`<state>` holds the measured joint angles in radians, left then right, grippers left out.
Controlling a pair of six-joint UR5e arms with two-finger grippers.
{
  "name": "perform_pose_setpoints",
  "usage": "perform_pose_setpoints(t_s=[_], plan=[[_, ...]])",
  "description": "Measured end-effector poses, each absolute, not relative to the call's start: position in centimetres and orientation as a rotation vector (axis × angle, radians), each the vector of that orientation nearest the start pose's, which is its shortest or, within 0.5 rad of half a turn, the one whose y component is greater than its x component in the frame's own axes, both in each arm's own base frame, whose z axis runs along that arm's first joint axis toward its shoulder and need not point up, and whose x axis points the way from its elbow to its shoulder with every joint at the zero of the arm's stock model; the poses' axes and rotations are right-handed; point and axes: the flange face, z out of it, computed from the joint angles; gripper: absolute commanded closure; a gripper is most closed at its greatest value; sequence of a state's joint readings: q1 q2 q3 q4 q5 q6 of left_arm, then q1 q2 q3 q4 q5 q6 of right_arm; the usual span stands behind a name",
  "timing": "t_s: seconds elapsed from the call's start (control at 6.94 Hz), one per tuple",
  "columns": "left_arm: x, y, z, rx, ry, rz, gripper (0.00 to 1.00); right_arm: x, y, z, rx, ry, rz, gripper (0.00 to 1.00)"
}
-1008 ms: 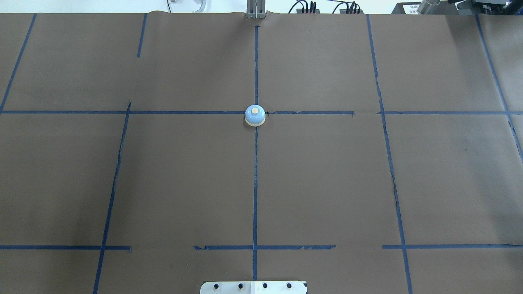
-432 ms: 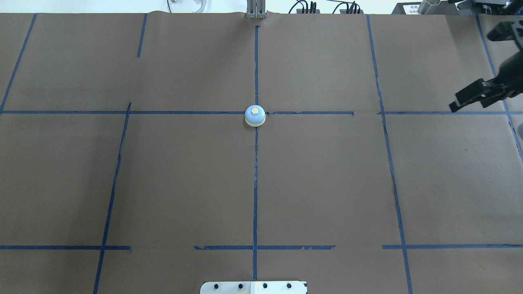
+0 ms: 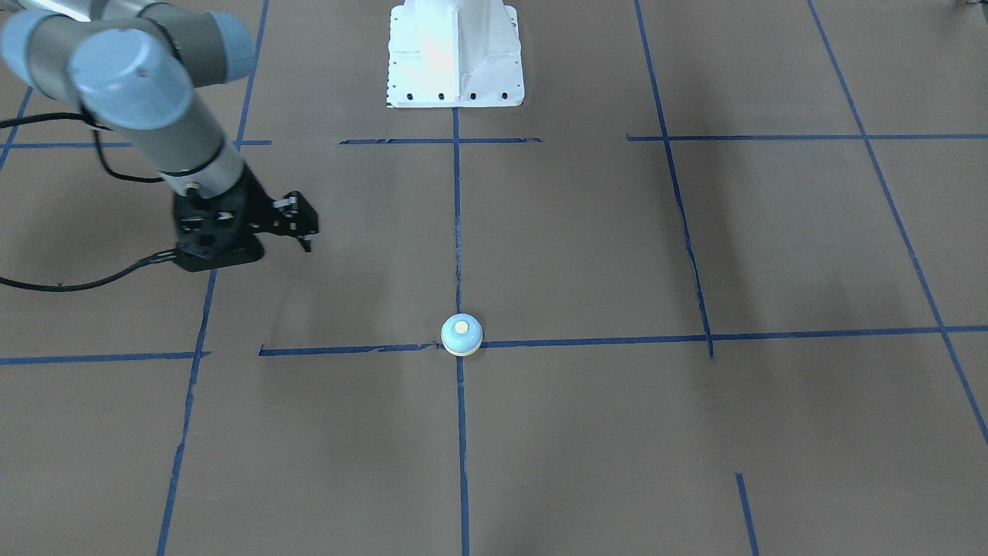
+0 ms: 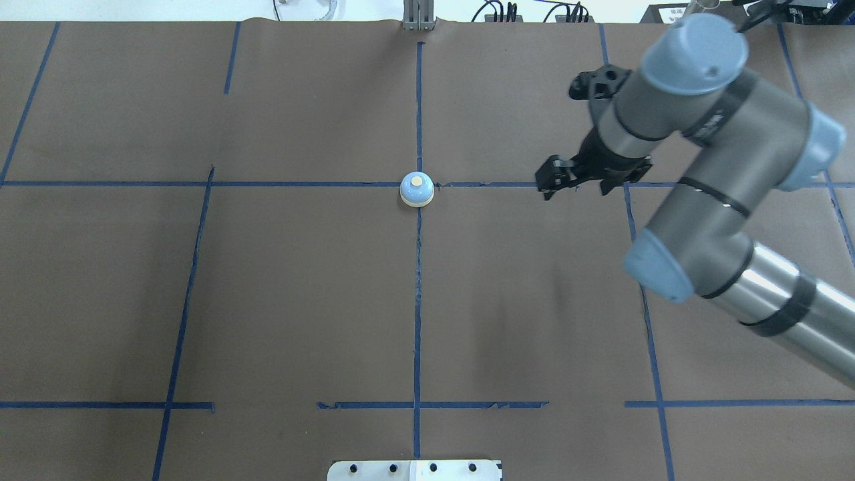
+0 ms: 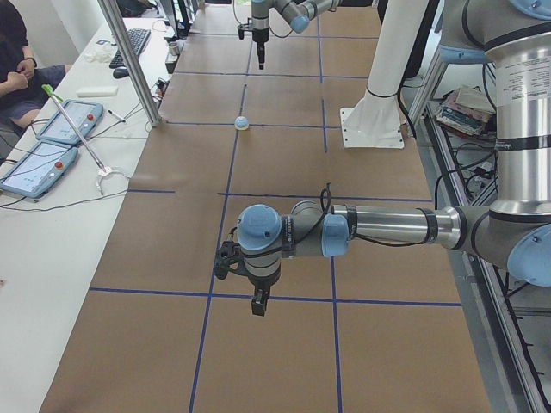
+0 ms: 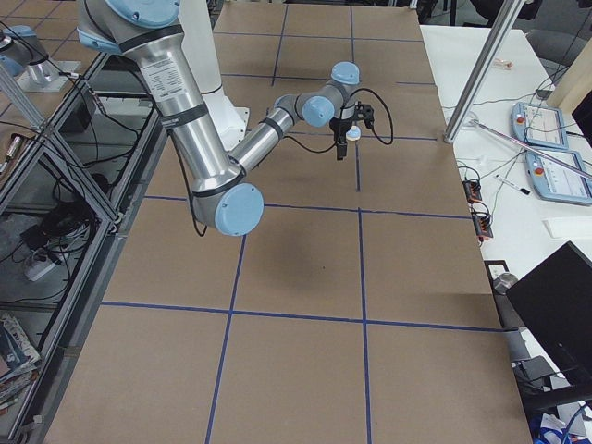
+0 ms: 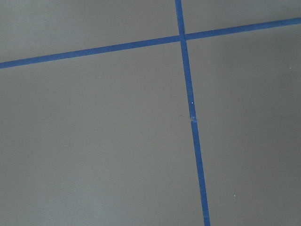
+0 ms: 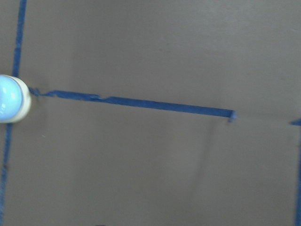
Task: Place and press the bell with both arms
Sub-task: 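Move the right gripper over the top of the bell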
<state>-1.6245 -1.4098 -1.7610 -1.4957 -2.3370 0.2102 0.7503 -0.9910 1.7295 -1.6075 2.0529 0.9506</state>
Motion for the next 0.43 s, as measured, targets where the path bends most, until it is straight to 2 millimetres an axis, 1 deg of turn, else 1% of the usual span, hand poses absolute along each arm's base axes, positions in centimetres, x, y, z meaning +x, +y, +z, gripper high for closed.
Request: perform_pose_setpoints(t_s=[0.14, 0.29, 0.43], plan=[[-8.7, -41.6, 64.7, 0.058, 0.768, 0.131, 0.00, -47.9, -52.1, 21.5, 0.061, -0.816, 0.011, 0.07], [-8.7, -41.6, 64.7, 0.058, 0.768, 0.131, 0.00, -52.2, -53.1, 18.0, 0.043, -0.805, 0.057, 0.47], [-8.6, -41.6, 64.6, 0.058, 0.769, 0.131, 0.00, -55.1, -54.2, 15.5, 0.029, -0.792, 0.092, 0.96]])
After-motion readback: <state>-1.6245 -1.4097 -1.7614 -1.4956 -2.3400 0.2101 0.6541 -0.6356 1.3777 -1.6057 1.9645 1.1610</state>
